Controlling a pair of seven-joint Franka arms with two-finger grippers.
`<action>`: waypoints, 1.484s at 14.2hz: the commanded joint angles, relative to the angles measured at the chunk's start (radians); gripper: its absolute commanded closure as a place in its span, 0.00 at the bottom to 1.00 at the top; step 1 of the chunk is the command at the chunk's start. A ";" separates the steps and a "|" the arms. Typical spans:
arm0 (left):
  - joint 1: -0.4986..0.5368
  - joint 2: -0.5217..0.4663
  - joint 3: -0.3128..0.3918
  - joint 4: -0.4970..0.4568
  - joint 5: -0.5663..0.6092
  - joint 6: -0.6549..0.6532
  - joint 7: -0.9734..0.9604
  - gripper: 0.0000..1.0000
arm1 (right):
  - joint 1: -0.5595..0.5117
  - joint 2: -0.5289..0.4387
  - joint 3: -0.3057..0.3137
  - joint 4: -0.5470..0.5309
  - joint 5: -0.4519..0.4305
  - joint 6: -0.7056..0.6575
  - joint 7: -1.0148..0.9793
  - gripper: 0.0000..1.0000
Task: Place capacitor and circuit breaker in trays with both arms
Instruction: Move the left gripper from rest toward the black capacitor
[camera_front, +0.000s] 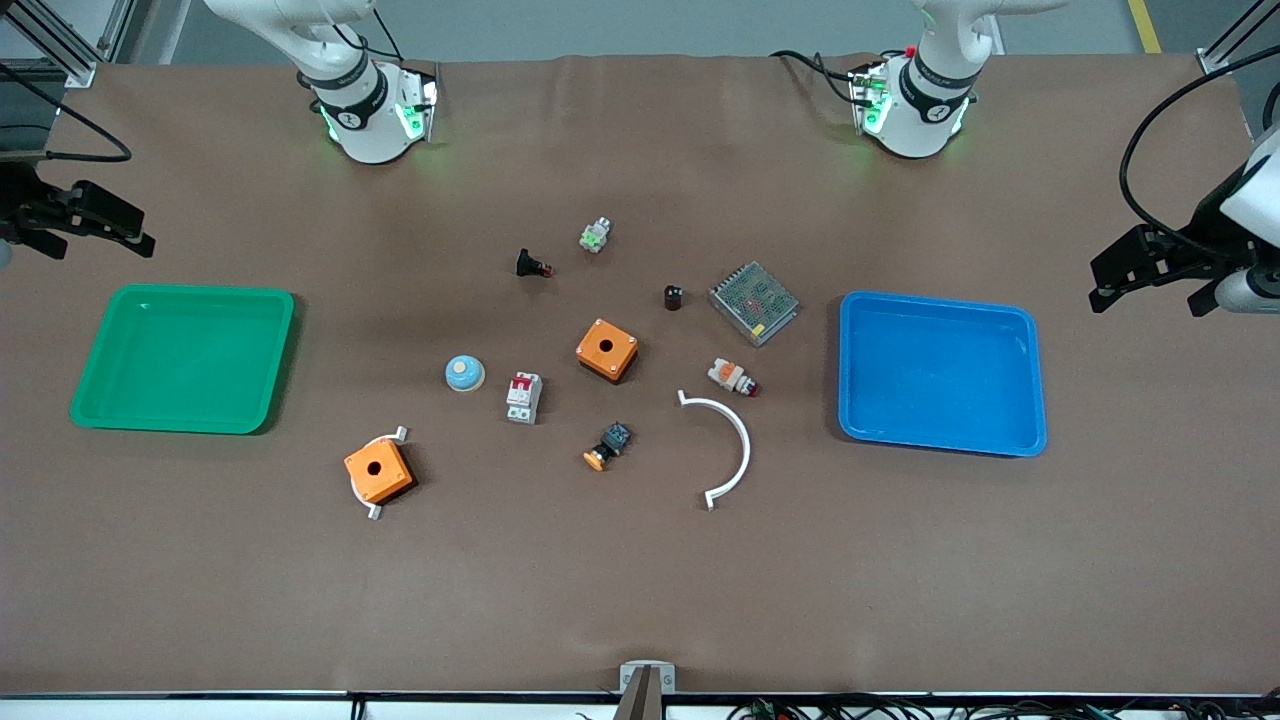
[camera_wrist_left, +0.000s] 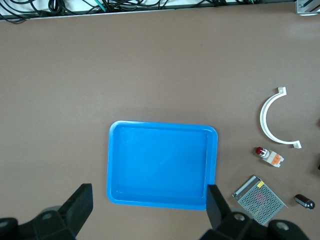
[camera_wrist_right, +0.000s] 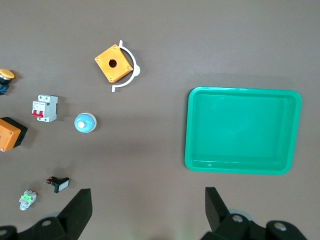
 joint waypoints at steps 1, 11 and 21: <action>0.008 -0.006 0.001 -0.001 -0.008 -0.012 0.003 0.00 | -0.013 -0.026 0.008 -0.024 -0.011 -0.002 -0.009 0.00; -0.012 0.010 -0.014 -0.007 -0.031 -0.052 -0.012 0.00 | -0.021 -0.025 0.010 -0.022 -0.011 -0.002 -0.011 0.00; -0.288 0.183 -0.056 -0.001 -0.078 -0.048 -0.433 0.00 | -0.033 -0.023 0.006 -0.021 -0.009 0.000 -0.074 0.00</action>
